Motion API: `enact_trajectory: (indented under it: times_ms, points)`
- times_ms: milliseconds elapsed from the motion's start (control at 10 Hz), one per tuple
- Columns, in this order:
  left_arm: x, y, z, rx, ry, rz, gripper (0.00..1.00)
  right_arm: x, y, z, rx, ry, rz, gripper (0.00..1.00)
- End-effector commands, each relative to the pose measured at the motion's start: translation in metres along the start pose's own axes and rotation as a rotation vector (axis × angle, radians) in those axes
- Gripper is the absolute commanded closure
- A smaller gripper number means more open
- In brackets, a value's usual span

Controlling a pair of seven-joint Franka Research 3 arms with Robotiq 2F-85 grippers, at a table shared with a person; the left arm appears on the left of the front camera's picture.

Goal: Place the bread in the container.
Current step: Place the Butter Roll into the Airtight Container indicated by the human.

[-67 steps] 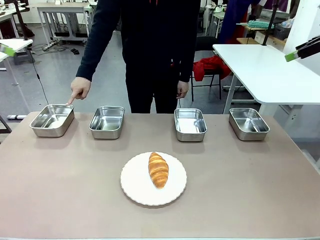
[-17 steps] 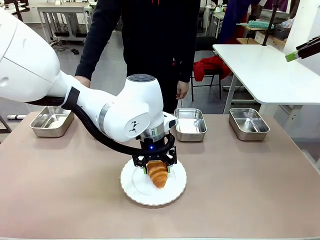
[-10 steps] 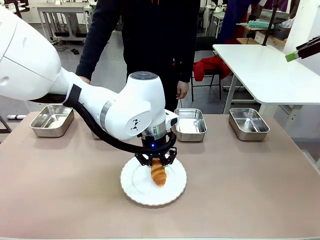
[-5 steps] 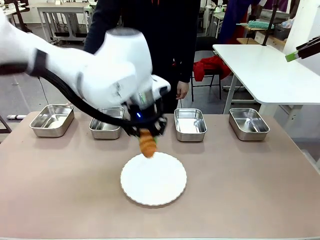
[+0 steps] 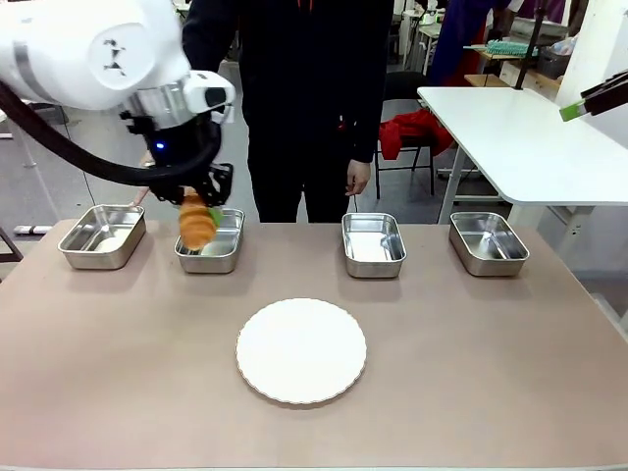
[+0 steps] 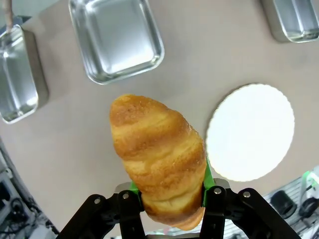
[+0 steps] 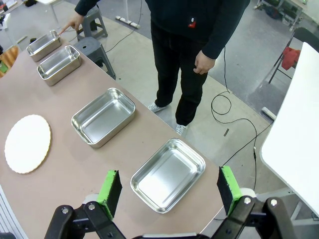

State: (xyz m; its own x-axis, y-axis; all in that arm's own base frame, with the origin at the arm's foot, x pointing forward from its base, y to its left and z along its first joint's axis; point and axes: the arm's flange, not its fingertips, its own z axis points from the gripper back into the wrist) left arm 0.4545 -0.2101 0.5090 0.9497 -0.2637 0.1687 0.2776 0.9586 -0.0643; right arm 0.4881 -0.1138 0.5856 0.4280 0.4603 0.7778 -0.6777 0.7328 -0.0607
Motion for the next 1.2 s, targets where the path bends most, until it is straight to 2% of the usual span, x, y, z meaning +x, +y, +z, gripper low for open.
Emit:
enact_trajectory:
  times_ms: [0, 100, 200, 500, 600, 700, 800, 1000, 1100]
  points:
    - [0.003, 0.013, -0.015, -0.045, -0.008, -0.078, 0.61, 0.001, 0.001, 0.000, 0.000, -0.005, -0.001, 0.00]
    - [0.003, 0.007, -0.022, -0.049, 0.008, -0.062, 0.61, 0.001, 0.001, 0.000, 0.000, -0.005, -0.001, 0.00]
    - [0.004, 0.015, -0.005, -0.010, 0.001, -0.035, 0.61, 0.001, 0.001, 0.000, 0.000, -0.005, -0.001, 0.00]
    - [0.004, 0.015, -0.005, -0.010, 0.001, -0.035, 0.61, 0.001, 0.001, 0.000, 0.000, -0.005, -0.001, 0.00]
    - [0.007, 0.015, -0.011, -0.018, 0.005, -0.051, 0.53, 0.001, 0.001, 0.000, 0.000, -0.005, -0.001, 0.00]
    - [0.013, 0.036, -0.009, 0.175, -0.129, -0.015, 0.53, 0.001, 0.001, 0.000, 0.000, -0.005, -0.001, 0.00]
    - [0.022, 0.077, 0.001, 0.152, -0.160, 0.011, 0.53, 0.001, 0.001, 0.000, 0.000, -0.005, -0.001, 0.00]
    - [0.036, 0.139, 0.012, 0.179, -0.125, 0.054, 0.53, 0.001, 0.001, 0.000, 0.000, -0.005, -0.001, 0.00]
    - [0.041, 0.168, 0.013, 0.114, -0.096, 0.036, 0.53, 0.001, 0.001, 0.000, 0.000, -0.005, -0.001, 0.00]
